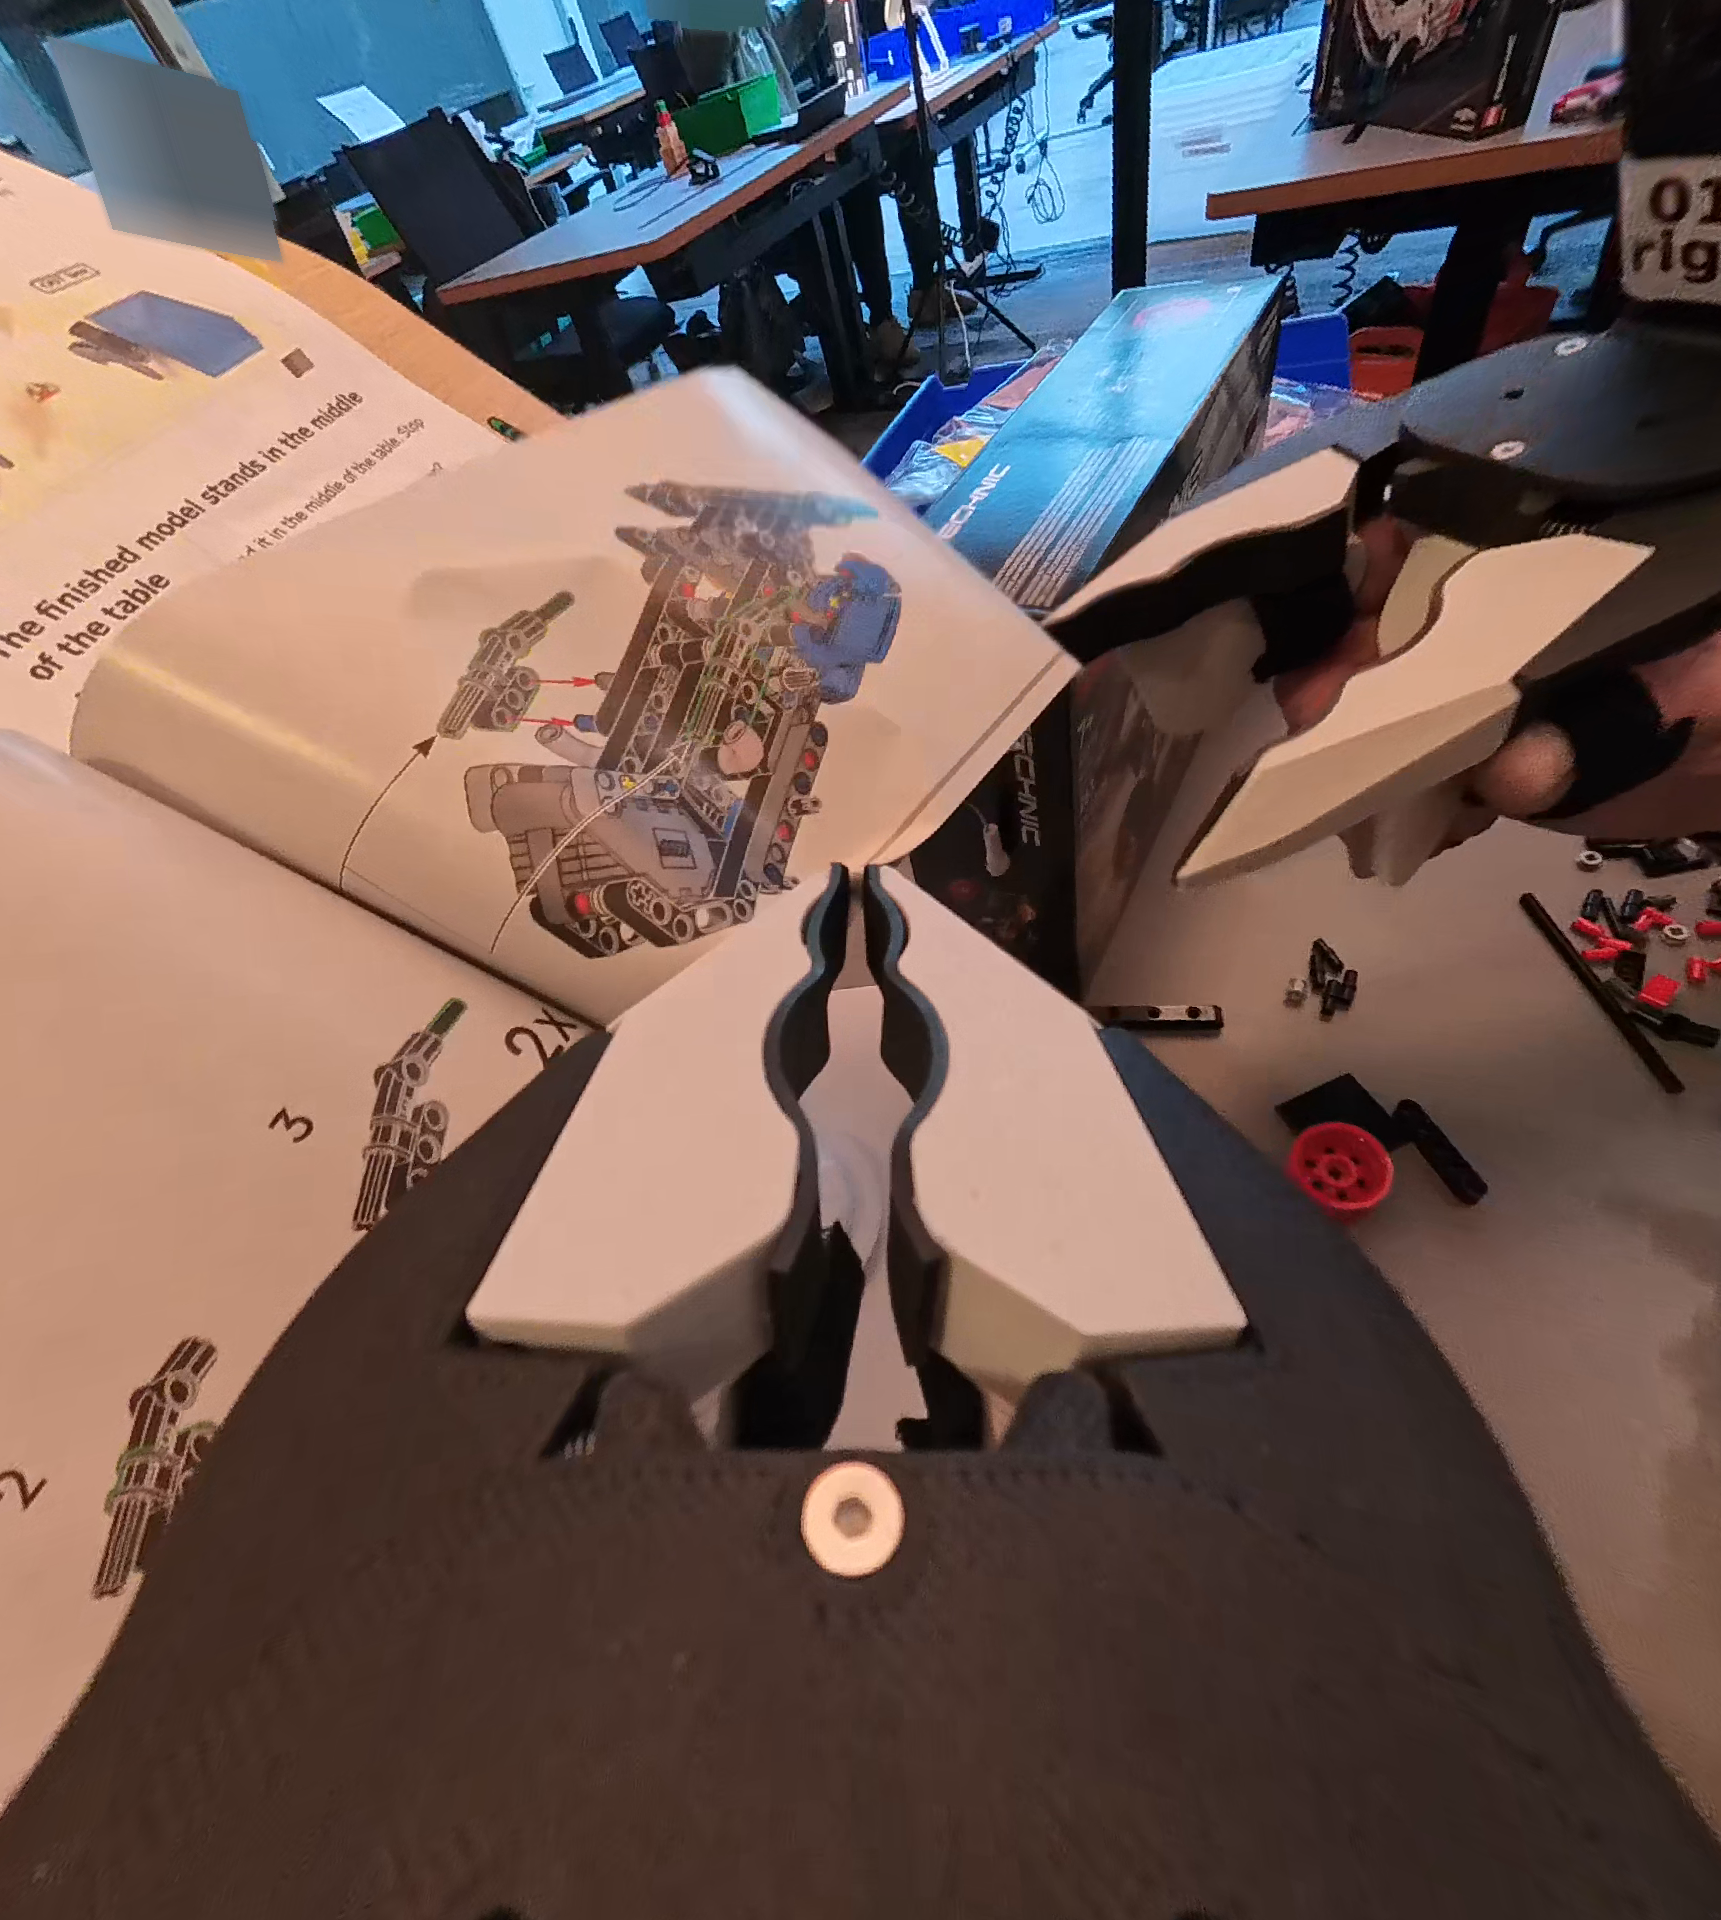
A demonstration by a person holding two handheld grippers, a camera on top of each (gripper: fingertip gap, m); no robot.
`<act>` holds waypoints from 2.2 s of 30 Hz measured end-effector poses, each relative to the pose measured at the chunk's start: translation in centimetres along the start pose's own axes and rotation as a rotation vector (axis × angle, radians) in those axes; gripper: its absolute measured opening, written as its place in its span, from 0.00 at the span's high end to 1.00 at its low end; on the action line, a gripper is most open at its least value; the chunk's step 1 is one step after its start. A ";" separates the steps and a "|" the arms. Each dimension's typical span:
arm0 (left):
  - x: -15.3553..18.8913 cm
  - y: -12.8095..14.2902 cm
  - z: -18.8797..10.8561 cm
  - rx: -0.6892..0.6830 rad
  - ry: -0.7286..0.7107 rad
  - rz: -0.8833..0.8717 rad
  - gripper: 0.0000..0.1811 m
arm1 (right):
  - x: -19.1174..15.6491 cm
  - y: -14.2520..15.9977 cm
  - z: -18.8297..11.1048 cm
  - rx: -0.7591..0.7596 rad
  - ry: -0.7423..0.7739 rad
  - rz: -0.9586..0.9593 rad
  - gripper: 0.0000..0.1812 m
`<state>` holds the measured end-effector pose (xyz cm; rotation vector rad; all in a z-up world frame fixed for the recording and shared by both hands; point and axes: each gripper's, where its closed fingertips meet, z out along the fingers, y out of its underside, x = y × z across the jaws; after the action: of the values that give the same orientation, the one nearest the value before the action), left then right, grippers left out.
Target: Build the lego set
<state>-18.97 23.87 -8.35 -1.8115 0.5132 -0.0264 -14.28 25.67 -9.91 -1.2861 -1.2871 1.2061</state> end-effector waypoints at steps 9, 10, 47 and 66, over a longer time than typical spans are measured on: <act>-0.2 -0.1 0.7 -0.035 -0.048 0.069 0.98 | -1.3 -2.8 0.3 0.073 -0.048 -0.045 0.57; -0.2 -0.2 0.8 -0.033 -0.053 0.077 0.97 | -1.4 -3.1 0.4 0.079 -0.053 -0.051 0.57; -6.9 0.6 -10.8 0.250 -0.391 -0.223 1.00 | -9.6 -2.4 7.4 -0.135 -0.260 -0.441 0.76; -10.6 4.6 -13.9 0.237 -0.372 -0.391 0.96 | -9.6 0.1 15.7 -0.278 -0.228 -0.394 1.00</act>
<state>-33.92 14.00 -5.71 -1.6082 -0.1078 -0.0161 -29.59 15.56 -11.16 -1.0338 -1.8283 0.9324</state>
